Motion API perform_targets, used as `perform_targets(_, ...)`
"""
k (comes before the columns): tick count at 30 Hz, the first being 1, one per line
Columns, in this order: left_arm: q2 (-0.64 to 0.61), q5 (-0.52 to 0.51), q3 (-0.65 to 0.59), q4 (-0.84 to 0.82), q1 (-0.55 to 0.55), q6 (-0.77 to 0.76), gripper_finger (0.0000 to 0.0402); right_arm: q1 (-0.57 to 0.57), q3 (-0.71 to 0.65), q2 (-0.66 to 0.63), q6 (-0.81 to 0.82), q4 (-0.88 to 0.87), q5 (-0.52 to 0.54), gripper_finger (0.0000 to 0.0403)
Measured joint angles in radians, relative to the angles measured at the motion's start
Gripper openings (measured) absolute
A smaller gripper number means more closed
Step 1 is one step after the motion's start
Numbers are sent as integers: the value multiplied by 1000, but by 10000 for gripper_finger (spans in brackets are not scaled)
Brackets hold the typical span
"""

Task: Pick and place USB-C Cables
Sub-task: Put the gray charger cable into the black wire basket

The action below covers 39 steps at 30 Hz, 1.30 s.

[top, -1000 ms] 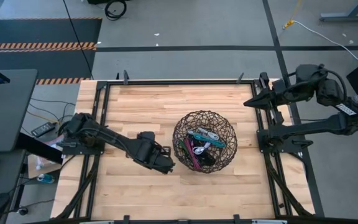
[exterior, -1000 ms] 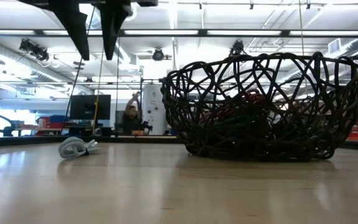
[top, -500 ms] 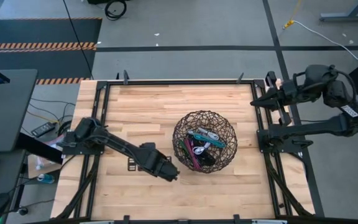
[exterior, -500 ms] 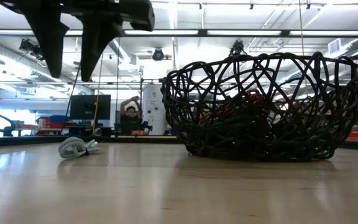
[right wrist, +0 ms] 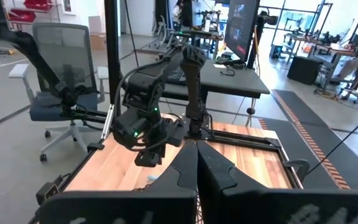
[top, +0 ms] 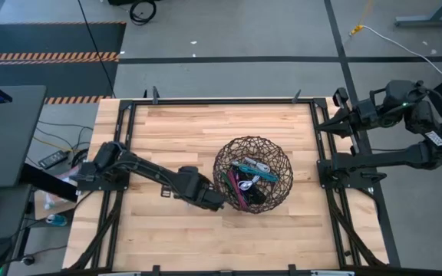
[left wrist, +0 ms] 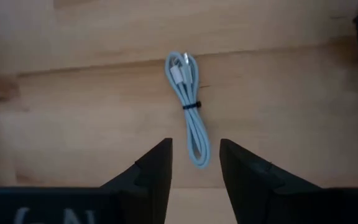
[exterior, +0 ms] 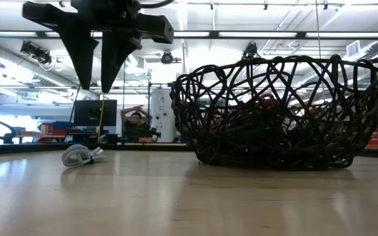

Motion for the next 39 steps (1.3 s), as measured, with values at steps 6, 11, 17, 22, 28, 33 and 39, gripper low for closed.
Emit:
perform_targets(6,0,-15,0,-16,13,113,126,0,0,-10,0,-1,0,0)
perform_targets(11,0,-16,0,-27,12,127,135,0,0,-10,3,-1,0,0)
perform_targets(17,16,-17,0,-19,13,143,163,0,0,-10,3,-1,0,0)
perform_targets(22,82,47,0,24,20,168,182,0,0,-10,3,0,0,0)
perform_targets(28,123,116,-1,7,20,169,185,0,0,-10,23,0,-1,1)
perform_targets(33,123,65,-1,25,23,165,185,0,0,-10,23,1,-1,1)
perform_targets(39,129,52,-1,42,20,160,185,0,0,-10,23,1,-1,1)
